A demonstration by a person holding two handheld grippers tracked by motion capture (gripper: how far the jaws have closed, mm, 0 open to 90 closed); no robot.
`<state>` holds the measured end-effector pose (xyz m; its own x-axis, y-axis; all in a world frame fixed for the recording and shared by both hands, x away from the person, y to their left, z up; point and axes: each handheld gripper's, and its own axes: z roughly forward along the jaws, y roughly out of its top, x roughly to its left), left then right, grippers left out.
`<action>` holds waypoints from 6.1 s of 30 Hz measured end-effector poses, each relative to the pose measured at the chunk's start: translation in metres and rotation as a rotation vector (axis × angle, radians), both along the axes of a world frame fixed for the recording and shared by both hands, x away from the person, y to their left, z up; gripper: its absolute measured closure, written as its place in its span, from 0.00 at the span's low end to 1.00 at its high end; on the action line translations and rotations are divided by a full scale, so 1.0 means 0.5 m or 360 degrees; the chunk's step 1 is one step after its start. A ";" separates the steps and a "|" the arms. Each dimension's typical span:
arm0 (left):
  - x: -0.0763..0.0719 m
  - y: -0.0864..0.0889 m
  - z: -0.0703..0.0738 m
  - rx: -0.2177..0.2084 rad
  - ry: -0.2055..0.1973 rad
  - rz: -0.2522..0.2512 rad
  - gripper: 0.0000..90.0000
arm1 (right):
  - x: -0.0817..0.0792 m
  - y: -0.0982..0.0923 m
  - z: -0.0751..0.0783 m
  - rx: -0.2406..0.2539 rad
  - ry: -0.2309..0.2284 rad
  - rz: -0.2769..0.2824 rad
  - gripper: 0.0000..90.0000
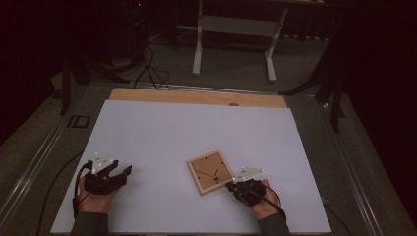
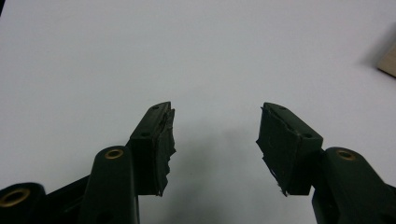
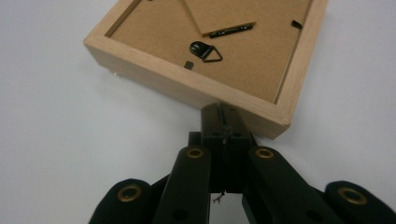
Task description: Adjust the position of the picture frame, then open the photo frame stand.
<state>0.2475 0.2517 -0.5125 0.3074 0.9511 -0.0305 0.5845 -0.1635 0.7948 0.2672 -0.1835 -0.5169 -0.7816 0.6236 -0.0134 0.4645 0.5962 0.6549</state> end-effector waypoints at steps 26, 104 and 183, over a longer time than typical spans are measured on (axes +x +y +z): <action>0.007 -0.045 -0.006 0.0087 0.0000 -0.0121 0.50 | 0.147 0.045 -0.003 0.0004 -0.0015 -0.0209 1.00; 0.094 -0.261 -0.052 0.0140 0.0137 -0.0637 0.66 | 0.111 0.100 -0.045 0.0087 -0.0175 -0.0233 1.00; 0.095 -0.296 0.007 0.0089 0.0040 -0.0675 0.53 | 0.056 0.106 -0.002 0.0257 -0.0185 -0.0099 1.00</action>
